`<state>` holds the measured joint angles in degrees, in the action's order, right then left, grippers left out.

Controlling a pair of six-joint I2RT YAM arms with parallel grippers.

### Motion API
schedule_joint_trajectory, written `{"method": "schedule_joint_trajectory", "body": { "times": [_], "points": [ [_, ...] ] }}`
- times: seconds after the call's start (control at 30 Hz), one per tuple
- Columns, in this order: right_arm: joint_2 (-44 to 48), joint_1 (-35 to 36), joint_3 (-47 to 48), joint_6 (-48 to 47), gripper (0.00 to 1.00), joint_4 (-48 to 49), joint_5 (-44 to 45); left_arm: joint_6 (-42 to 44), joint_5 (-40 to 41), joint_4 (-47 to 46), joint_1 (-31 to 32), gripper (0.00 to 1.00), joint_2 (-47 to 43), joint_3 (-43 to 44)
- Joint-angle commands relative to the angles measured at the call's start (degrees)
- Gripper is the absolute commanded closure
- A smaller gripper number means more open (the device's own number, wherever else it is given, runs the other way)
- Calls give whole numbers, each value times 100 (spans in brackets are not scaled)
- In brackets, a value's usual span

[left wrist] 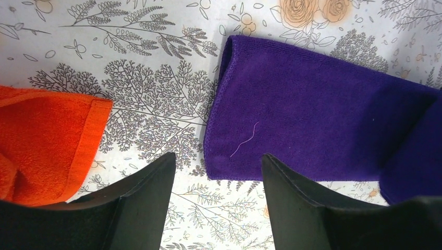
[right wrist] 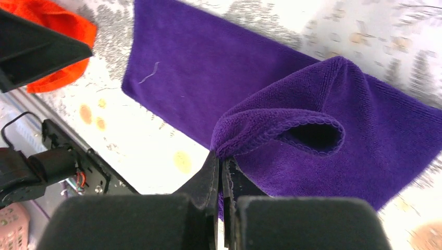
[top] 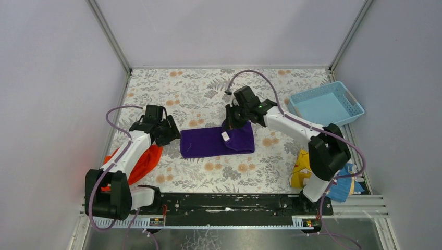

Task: Roll the towels
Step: Fold the towel at the center of the board.

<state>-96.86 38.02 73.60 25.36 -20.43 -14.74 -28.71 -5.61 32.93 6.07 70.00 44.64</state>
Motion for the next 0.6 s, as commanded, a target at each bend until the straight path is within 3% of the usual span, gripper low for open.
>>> {"method": "schedule_joint_trajectory", "body": {
  "times": [0.0, 0.1, 0.4, 0.57],
  "points": [
    [-326, 214, 394, 257, 100, 359, -381, -99, -197, -186, 9, 40, 207, -47],
    [-126, 215, 285, 82, 100, 148, 239, -125, -361, -215, 18, 41, 312, -50],
    [552, 199, 1011, -1557, 100, -2391, 3321, -45, -384, -99, 24, 41, 324, 32],
    [898, 88, 1107, -2068, 100, -3166, 4599, -12, -304, -54, 20, 41, 235, 27]
  ]
}}
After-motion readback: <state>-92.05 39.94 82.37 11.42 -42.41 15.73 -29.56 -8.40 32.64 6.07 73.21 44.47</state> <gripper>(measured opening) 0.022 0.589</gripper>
